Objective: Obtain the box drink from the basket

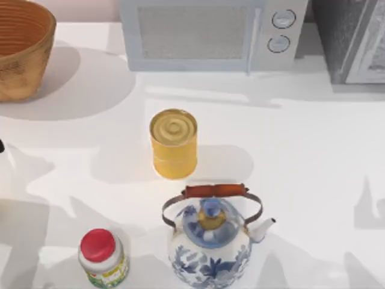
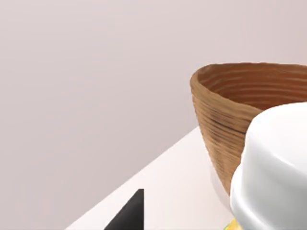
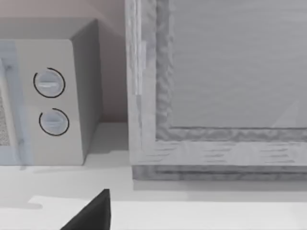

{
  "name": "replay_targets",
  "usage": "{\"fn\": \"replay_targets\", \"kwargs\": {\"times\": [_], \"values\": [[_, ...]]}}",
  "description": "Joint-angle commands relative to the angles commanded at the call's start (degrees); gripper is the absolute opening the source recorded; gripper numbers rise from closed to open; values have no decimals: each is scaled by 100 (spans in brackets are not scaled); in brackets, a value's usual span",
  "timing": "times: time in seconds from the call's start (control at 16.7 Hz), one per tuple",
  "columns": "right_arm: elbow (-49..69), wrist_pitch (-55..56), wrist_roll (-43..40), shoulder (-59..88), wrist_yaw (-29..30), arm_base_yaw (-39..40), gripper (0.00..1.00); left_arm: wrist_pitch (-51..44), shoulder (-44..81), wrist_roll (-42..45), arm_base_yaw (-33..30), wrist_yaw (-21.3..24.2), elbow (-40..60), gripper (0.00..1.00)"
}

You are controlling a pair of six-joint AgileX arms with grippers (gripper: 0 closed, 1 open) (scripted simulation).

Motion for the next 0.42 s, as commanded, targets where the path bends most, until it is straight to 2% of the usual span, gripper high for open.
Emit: {"fn": "replay_targets", "kwargs": {"times": [0.06,0.12,0.42], "values": [[0,0,0,0,0,0,100,0,0,0,0,0,0,98],[0,0,0,0,0,0,100,0,0,0,0,0,0,100],[0,0,0,0,0,0,100,0,0,0,0,0,0,100]]}}
